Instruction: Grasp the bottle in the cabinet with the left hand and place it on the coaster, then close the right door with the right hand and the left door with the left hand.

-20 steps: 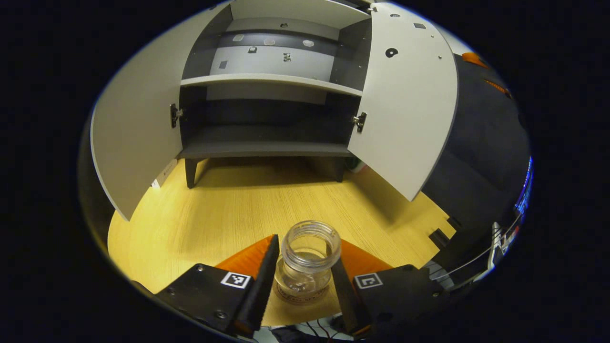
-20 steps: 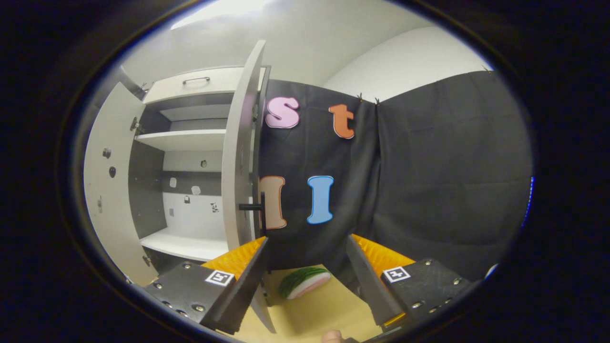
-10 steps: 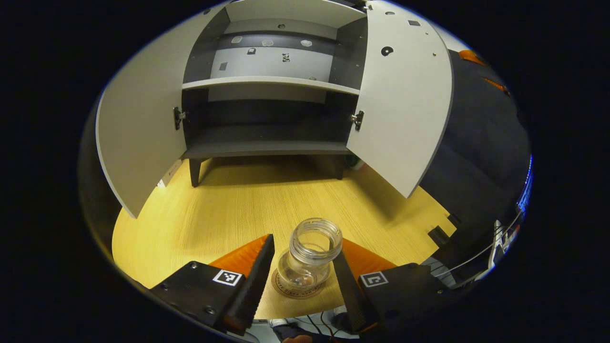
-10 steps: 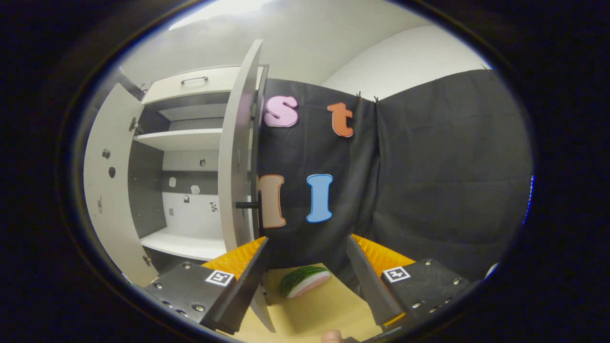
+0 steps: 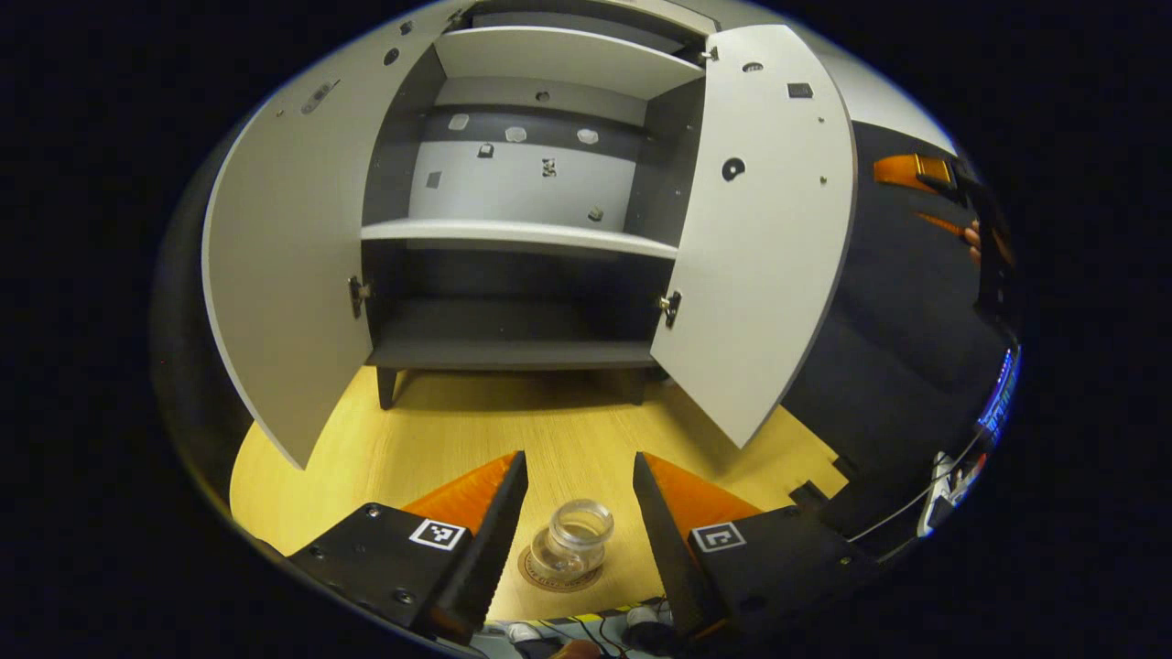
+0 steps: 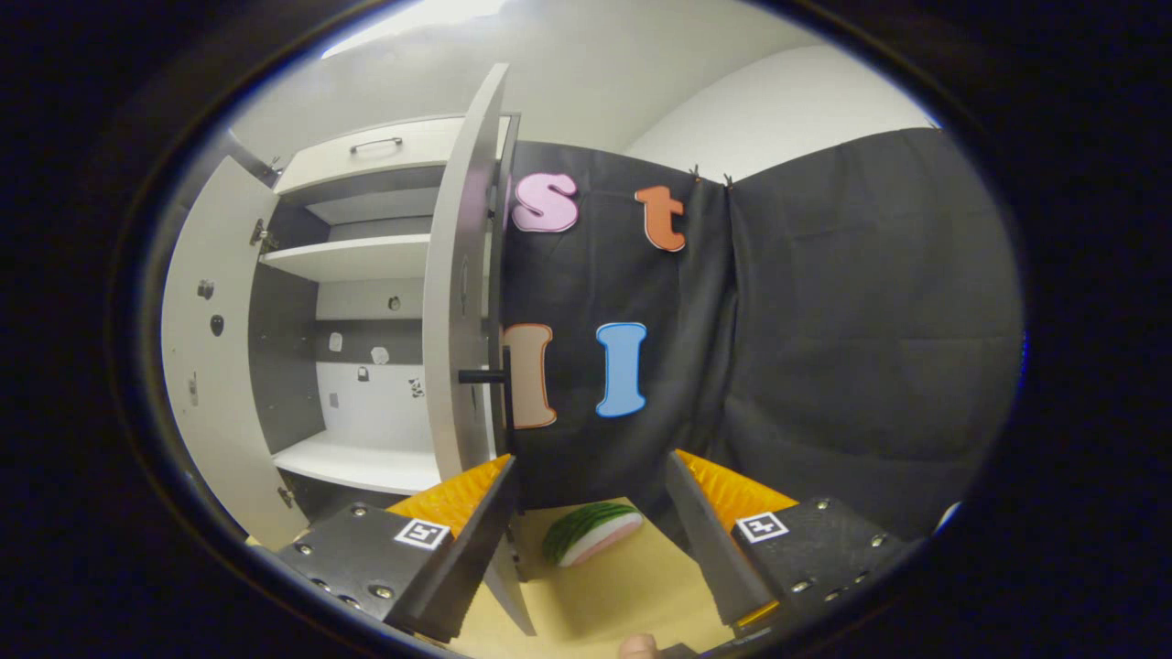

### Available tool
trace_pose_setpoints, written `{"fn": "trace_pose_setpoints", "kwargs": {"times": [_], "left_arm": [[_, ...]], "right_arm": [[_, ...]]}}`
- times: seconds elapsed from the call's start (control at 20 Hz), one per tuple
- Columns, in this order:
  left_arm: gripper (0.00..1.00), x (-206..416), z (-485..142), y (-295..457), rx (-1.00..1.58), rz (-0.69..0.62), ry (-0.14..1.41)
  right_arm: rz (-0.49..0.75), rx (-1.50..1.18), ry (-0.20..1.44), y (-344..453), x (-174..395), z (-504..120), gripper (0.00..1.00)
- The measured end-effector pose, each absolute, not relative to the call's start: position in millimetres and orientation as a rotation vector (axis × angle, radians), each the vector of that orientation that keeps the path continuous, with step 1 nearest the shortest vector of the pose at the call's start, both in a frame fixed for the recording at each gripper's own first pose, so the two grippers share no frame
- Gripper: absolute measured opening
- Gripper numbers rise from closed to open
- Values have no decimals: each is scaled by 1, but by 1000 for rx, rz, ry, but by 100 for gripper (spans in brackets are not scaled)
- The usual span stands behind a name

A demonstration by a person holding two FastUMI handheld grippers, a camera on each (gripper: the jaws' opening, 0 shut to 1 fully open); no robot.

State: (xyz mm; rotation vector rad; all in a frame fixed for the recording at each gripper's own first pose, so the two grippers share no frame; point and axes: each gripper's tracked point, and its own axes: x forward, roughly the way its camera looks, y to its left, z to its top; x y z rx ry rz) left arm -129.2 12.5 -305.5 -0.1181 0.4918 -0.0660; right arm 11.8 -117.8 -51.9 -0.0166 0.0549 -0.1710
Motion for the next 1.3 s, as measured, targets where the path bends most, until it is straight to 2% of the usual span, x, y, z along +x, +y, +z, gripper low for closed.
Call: {"fn": "trace_pose_setpoints", "kwargs": {"times": [0.05,0.1,0.15,0.25,0.3,0.35,0.55,0.7,0.75,0.8,0.85,1.05,1.25,1.3], "left_arm": [[82,-124,-290,16,-121,-54,466],[82,-119,-275,20,-123,-39,437],[75,-113,-259,25,-124,-25,407],[75,-104,-227,38,-120,14,351],[78,-101,-216,44,-123,34,334],[87,-100,-204,50,-131,54,325],[85,-97,-155,72,-156,113,237],[88,-94,-138,91,-163,152,215],[85,-94,-133,99,-167,168,212],[94,-95,-129,105,-173,184,203],[94,-93,-124,112,-178,198,192],[94,-92,-107,135,-172,248,158],[94,-94,-83,150,-139,280,124],[94,-94,-76,152,-131,285,113]], "right_arm": [[-166,-15,58,-117,13,-54,94],[-160,-13,60,-115,15,-55,94],[-152,-10,59,-112,18,-55,94],[-138,-4,58,-108,25,-55,94],[-132,1,59,-106,27,-55,98],[-125,9,58,-104,29,-55,98],[-120,21,50,-100,34,-55,98],[-103,28,61,-100,36,-58,98],[-94,30,62,-99,37,-57,98],[-88,27,65,-99,37,-57,94],[-83,20,64,-98,39,-56,98],[-72,-19,57,-95,39,-53,98],[-58,-6,63,-95,40,-55,98],[-52,-5,65,-94,41,-55,93]]}}
